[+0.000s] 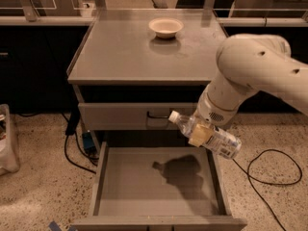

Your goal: Place blue plastic bottle into middle drawer

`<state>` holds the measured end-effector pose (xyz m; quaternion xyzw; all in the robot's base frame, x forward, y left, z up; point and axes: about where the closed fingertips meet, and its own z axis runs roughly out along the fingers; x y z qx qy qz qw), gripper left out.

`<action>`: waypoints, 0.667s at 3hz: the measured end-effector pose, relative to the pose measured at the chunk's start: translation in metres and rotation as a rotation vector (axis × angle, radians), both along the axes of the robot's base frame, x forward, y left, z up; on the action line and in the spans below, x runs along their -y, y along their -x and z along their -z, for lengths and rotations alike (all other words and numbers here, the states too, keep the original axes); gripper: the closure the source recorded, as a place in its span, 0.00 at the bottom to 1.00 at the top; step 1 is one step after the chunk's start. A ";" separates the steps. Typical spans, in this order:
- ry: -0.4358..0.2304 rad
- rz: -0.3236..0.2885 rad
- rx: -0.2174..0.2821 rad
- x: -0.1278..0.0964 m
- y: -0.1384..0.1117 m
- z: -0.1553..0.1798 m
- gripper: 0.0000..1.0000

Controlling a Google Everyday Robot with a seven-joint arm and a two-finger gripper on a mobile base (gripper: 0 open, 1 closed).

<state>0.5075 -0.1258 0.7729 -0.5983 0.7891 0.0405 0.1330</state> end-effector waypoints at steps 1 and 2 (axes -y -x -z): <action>-0.032 0.010 0.004 0.003 0.000 0.035 1.00; -0.032 0.010 0.004 0.003 0.000 0.035 1.00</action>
Offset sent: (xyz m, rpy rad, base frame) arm -0.0015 -0.0028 -0.0305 0.0262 0.0018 -0.0073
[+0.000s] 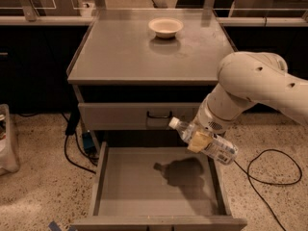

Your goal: Place blue plastic bottle into middle drawer

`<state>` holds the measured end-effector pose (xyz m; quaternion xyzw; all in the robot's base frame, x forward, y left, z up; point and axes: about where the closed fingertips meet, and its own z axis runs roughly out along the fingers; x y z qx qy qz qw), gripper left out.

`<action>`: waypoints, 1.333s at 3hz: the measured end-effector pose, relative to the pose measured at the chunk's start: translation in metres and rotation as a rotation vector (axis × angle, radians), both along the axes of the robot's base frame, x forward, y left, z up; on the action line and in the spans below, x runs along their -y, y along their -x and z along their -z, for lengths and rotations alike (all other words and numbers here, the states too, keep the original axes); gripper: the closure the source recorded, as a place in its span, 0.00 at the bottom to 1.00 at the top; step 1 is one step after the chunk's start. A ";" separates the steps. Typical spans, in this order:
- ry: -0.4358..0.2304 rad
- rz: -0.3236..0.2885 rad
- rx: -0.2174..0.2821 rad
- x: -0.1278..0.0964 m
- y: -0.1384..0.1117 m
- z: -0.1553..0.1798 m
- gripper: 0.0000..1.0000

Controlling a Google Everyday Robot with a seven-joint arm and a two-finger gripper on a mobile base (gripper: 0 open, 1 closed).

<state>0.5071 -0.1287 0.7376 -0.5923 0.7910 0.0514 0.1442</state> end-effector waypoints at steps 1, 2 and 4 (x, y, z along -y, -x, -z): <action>-0.024 0.000 -0.006 0.000 -0.002 0.023 1.00; -0.071 -0.001 -0.025 -0.006 -0.008 0.077 1.00; -0.153 -0.083 -0.077 -0.064 -0.034 0.174 1.00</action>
Offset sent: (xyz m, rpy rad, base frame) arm 0.0219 0.0146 -0.1491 0.1413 0.0395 -0.0071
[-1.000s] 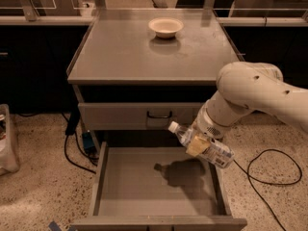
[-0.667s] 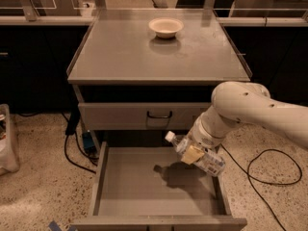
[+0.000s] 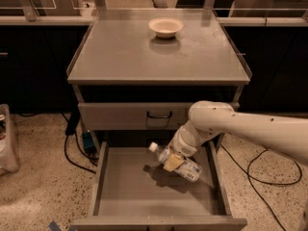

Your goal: Place blue plastic bottle into middle drawer

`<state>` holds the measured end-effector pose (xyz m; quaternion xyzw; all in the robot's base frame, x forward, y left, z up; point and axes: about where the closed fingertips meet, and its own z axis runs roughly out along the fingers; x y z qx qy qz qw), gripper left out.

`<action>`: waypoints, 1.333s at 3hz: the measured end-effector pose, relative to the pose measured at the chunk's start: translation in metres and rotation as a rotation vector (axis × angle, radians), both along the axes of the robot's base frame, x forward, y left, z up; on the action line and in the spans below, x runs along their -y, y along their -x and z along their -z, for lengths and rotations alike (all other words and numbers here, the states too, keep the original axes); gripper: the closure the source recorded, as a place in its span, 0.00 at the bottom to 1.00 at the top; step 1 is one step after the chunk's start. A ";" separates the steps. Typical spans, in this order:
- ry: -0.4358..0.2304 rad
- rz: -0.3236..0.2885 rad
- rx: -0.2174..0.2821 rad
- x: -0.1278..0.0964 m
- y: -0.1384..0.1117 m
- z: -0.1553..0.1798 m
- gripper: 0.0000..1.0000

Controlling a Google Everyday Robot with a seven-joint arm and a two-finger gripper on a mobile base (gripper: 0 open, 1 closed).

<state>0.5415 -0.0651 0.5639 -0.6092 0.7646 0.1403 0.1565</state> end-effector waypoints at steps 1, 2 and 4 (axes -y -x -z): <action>0.000 0.000 0.000 0.000 0.000 0.000 1.00; 0.039 -0.023 0.020 -0.003 0.011 0.002 1.00; -0.081 -0.008 0.022 -0.016 0.042 0.095 1.00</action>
Offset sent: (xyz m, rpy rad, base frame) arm -0.0112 0.0006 0.0090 -0.0958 -0.0596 0.0351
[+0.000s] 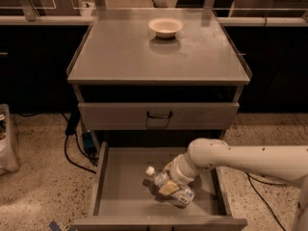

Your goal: Place blue plastic bottle into middle drawer

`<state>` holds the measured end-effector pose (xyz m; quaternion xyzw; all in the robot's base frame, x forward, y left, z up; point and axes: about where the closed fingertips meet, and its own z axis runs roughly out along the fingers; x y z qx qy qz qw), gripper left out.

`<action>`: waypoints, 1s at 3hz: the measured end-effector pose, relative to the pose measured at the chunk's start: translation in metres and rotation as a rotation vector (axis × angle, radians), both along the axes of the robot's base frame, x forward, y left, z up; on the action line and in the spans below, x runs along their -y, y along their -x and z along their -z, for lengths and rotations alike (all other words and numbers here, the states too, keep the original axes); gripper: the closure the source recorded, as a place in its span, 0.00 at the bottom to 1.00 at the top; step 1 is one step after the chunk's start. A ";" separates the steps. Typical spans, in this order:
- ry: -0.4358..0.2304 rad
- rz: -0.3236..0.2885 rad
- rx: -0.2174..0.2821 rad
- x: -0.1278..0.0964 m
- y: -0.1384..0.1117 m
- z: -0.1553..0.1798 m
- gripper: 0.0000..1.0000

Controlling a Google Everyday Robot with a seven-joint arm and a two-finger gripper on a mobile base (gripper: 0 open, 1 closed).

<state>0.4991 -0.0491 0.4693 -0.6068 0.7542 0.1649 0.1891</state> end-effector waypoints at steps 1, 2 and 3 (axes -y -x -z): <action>-0.032 0.010 0.014 -0.016 -0.006 0.041 1.00; -0.034 0.004 -0.007 -0.035 -0.008 0.076 1.00; -0.036 -0.002 -0.015 -0.042 -0.007 0.085 1.00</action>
Offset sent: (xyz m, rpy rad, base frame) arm 0.0122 0.0601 -0.1164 0.0364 0.0292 0.0052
